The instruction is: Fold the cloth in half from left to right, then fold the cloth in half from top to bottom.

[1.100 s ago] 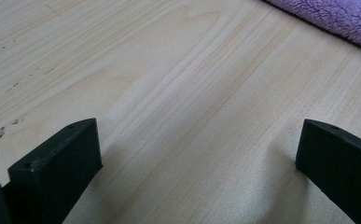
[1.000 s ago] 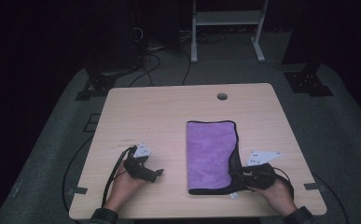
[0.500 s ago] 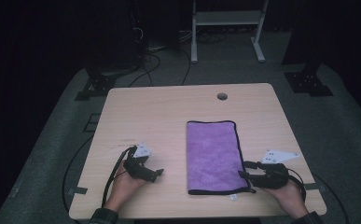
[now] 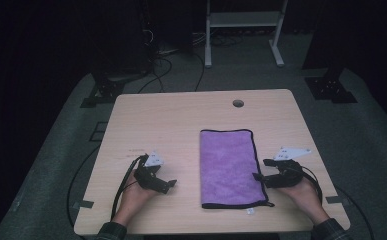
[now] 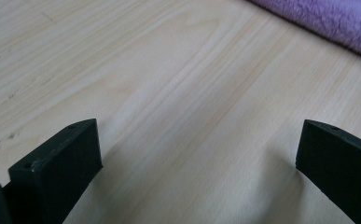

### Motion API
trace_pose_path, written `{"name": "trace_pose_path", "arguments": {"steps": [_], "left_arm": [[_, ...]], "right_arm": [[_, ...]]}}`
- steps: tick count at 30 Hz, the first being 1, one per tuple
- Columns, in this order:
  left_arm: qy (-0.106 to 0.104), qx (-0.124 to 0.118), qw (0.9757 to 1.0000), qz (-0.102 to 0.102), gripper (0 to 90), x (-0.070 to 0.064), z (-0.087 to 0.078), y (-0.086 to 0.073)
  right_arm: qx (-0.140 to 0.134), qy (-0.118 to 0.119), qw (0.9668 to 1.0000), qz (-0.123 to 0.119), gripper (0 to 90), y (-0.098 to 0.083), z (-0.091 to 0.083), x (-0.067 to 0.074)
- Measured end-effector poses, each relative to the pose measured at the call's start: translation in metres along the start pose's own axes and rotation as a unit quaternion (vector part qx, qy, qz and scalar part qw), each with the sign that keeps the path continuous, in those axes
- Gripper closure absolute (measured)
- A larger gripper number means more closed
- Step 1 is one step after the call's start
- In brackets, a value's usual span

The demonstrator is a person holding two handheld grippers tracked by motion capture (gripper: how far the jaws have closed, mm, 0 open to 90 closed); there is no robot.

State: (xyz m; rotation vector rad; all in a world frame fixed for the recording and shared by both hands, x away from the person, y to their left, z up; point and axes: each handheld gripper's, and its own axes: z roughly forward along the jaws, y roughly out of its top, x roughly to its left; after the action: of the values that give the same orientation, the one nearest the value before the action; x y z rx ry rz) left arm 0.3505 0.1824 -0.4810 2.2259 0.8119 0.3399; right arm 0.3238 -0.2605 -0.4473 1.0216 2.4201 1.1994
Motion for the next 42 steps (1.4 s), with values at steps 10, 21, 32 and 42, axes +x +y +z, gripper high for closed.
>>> {"name": "trace_pose_path", "arguments": {"steps": [10,21,32,42], "left_arm": [[-0.014,-0.007,0.9999,0.002,0.0,0.002,0.014,0.031],[-0.020,-0.022,0.9995,0.007,0.0,0.006,0.037,0.072],[-0.020,-0.046,0.9988,0.003,0.0,0.015,0.061,0.107],[-0.022,-0.048,0.9986,-0.001,6.0,0.028,0.086,0.129]], "right_arm": [[-0.002,-0.020,0.9998,0.003,26.9,0.025,0.016,-0.026],[-0.009,-0.016,0.9998,0.012,25.8,0.049,0.035,-0.045],[0.001,-0.037,0.9992,0.018,22.0,0.067,0.053,-0.069],[0.000,-0.050,0.9985,0.023,22.0,0.082,0.064,-0.091]]}}
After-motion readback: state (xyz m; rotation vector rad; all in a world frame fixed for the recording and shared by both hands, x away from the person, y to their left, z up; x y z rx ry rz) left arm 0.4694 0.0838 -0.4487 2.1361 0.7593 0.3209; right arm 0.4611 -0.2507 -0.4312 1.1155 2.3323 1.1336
